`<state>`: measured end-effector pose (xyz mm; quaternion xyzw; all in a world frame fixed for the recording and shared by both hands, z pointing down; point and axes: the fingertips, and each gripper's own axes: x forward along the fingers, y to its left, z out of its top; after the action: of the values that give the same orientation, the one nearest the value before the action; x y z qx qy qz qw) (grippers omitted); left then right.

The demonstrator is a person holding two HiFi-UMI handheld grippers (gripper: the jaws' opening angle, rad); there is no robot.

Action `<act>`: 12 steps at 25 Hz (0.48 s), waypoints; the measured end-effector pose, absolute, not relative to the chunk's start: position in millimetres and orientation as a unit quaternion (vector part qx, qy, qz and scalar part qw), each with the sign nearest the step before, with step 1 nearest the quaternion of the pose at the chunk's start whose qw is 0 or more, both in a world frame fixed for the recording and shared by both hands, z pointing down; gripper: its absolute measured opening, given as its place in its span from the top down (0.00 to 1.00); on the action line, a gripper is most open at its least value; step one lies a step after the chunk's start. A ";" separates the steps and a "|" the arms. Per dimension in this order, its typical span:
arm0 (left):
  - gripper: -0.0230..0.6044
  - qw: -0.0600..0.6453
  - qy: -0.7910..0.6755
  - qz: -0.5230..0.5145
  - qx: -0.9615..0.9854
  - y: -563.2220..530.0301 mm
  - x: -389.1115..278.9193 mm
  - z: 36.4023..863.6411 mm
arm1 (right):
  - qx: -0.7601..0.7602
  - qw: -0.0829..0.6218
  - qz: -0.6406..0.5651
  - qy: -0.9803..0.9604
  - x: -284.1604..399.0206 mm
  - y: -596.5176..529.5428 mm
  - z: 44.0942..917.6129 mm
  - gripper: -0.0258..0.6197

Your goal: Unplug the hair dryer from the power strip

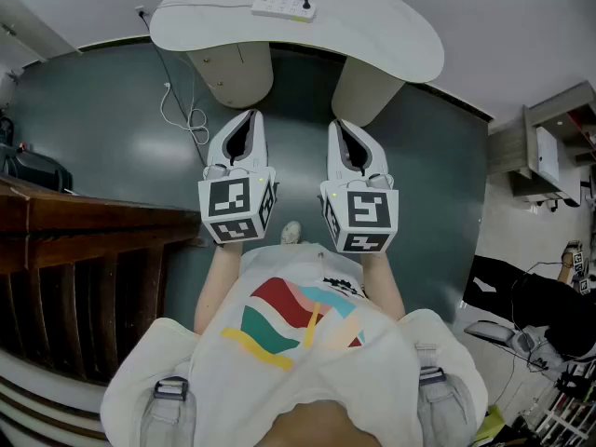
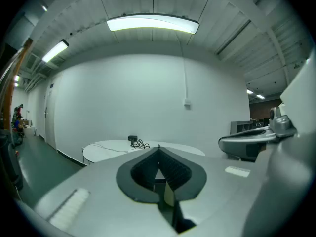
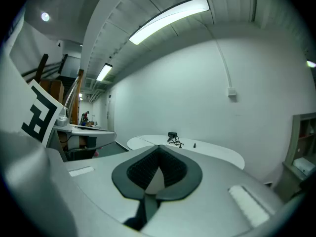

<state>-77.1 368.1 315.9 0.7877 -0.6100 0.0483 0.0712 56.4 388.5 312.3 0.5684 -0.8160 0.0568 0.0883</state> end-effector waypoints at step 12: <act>0.96 0.064 -0.600 0.048 0.796 331.6 -90.7 317.1 | 0.572 0.097 0.066 -0.812 41.2 358.2 319.1 0.94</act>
<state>-90.7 331.6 317.1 0.7963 -0.5996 0.0483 0.0638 41.2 358.2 319.1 0.5719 -0.8120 0.0660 0.0967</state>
